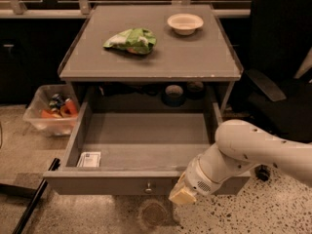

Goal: Close top drawer

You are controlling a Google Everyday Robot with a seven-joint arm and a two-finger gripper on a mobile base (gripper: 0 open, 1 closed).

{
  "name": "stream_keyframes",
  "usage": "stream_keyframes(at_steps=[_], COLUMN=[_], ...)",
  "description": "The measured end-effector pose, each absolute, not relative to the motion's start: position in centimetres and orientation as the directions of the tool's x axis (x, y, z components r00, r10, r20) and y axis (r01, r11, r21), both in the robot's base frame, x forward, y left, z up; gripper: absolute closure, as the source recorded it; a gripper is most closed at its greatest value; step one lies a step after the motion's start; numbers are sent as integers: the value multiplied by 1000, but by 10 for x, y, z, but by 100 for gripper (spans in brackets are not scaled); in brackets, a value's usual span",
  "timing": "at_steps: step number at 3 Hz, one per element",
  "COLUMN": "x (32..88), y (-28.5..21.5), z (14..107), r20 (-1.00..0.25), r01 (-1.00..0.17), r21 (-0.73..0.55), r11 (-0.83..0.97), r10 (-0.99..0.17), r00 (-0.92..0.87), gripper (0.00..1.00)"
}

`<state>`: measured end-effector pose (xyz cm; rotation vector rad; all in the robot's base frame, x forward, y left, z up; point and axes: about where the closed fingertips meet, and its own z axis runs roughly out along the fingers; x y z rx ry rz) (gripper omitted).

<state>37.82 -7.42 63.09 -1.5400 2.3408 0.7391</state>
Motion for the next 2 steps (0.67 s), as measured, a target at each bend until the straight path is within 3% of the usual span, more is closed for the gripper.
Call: stream_keyframes(at_steps=[1,2], x=[392,429], y=[-72,-70], z=[634,641], r20=[-476,-500], r01=[-915,-929], r21=[251,194], r11=[315,317], r10=[-783,-782], r00=[-400,-371], gripper=[11,0])
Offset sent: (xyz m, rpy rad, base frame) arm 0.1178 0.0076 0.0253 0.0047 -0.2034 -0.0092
